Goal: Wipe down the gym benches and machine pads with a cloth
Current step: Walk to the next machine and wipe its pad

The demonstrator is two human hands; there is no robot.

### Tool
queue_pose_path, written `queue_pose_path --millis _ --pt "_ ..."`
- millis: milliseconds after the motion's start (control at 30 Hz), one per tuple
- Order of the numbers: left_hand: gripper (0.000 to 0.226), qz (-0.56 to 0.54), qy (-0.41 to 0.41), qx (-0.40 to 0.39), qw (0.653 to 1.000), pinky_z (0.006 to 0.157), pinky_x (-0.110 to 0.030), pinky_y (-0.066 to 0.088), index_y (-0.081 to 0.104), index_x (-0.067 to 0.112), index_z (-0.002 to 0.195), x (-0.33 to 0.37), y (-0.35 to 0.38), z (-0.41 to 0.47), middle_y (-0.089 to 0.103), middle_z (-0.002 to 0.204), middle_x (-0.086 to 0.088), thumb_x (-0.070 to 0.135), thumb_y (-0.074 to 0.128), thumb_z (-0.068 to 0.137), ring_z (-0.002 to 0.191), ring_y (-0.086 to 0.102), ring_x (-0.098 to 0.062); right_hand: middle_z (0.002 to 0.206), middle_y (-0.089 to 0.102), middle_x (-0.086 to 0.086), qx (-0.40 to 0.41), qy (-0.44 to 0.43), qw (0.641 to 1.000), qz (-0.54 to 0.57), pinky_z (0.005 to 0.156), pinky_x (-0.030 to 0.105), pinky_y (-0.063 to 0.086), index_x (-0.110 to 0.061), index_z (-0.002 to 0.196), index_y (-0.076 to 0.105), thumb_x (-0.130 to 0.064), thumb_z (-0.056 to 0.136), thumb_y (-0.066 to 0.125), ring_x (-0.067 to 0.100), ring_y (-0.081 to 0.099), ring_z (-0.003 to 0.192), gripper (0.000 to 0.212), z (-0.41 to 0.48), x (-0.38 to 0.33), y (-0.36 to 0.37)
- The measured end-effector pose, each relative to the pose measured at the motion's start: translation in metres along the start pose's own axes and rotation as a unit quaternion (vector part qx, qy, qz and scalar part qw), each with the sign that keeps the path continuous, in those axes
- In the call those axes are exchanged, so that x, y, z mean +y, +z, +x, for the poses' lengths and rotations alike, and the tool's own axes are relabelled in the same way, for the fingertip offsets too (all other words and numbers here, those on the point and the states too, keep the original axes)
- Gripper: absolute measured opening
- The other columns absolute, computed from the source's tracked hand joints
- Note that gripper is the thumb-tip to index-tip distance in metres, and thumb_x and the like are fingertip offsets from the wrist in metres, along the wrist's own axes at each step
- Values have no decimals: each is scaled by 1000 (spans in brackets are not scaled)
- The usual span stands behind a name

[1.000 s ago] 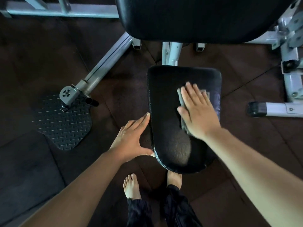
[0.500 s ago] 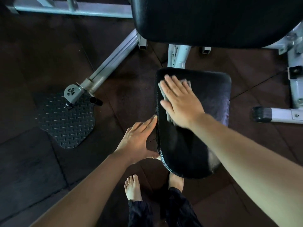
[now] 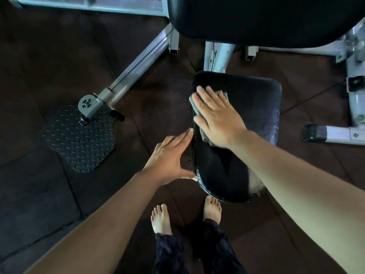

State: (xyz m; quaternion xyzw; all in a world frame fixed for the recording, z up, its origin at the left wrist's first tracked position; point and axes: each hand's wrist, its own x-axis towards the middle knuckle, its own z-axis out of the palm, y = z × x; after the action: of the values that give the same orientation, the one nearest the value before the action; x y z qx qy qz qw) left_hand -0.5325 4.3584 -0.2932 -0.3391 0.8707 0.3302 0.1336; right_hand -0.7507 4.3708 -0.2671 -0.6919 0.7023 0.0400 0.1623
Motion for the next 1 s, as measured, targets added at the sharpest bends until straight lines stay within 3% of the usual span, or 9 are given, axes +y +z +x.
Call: queue_pose_path --millis 100,300,533,700,767,900,1000 --pt "133 1 -4 -3 1000 124 -43 22 -15 37 162 1 0 1 -3 171 21 70 77 72 150 13 -13 173 -3 4 15 43 999 11 129 48 2 -17 165 7 -47 109 22 23 -6 159 65 5 -8 3" --pt "130 -1 -10 1 1000 126 -47 23 -12 36 163 2 6 -4 -5 171 21 61 79 74 152 14 -16 173 -6 7 13 73 997 12 129 48 6 -14 165 4 -46 109 23 25 -9 159 67 -120 -71 43" --pt "133 3 -10 -3 1000 126 -47 24 -11 35 163 2 4 -1 -1 172 20 70 79 71 151 13 -15 173 0 8 60 183 979 59 129 47 4 -14 165 6 -45 110 18 25 -3 159 65 -43 -28 22" --pt "132 8 -13 2 1000 126 -48 26 -11 35 163 4 3 -2 1 172 18 65 80 73 153 14 -14 172 -5 7 21 132 991 28 129 47 4 -13 165 1 -47 110 16 24 -9 159 66 -158 -68 52" --pt "133 13 -15 4 1000 126 -48 26 -10 34 164 5 2 -2 2 172 18 67 80 72 153 14 -15 172 -7 5 11 141 990 26 129 46 5 -15 164 1 -47 110 14 24 -10 159 64 -164 -46 53" --pt "134 16 -18 8 1000 126 -47 26 -10 35 164 5 3 -2 5 172 17 70 79 70 153 15 -14 172 1 11 67 259 961 66 129 49 10 -11 164 9 -48 106 13 29 0 159 69 -103 21 33" --pt "134 21 -21 4 1000 125 -48 26 -10 34 164 6 2 -2 5 172 16 70 79 71 153 15 -15 172 1 12 77 266 958 73 129 48 8 -10 164 6 -47 108 17 28 0 159 68 -104 26 34"
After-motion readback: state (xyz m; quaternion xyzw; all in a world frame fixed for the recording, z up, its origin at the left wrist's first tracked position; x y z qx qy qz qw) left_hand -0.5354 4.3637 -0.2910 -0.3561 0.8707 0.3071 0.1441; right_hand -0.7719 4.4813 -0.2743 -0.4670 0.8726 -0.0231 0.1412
